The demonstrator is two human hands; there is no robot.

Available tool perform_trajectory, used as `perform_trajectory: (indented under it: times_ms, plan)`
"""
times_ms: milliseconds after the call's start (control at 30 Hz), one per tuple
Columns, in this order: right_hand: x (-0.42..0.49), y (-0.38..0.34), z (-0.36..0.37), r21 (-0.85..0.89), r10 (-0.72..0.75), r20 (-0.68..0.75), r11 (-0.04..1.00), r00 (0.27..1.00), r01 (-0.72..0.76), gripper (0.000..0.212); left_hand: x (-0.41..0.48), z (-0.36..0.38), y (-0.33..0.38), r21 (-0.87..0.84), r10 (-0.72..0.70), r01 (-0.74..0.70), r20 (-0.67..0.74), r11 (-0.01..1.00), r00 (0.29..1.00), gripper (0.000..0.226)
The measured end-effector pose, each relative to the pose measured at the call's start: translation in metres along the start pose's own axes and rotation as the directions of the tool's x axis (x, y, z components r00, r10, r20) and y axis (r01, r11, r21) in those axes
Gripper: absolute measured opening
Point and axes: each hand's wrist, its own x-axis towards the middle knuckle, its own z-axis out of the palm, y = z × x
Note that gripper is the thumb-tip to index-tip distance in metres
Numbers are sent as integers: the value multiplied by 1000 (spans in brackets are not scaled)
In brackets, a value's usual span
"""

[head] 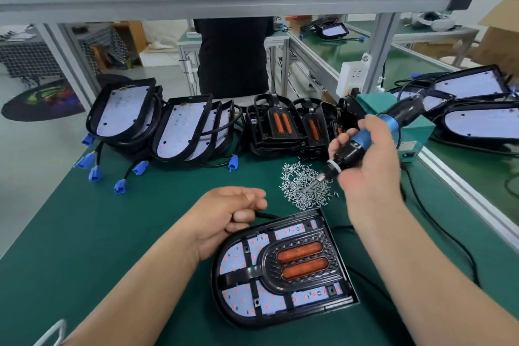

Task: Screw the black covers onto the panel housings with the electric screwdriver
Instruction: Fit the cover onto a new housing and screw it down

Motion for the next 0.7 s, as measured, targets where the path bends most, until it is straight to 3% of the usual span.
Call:
perform_trajectory:
  times_ms: [167,333,567,700]
  plan:
    - [1,29,7,4,-7,36,1000,999,7,25,7,-2,-3,34,49,-48,-9,998,999,19]
    - [3,36,11,-23,12,72,1000,997,-10,26,16,-5,0,-6,38,-38,89,999,995,22]
    - [6,33,1,40,-19,153,999,988,13,29,32,0,0,1,30,-31,182,1000,983,24]
    - [8,27,-1,134,-22,130,991,991,4,22,32,-5,-3,41,58,-69,217,997,974,22]
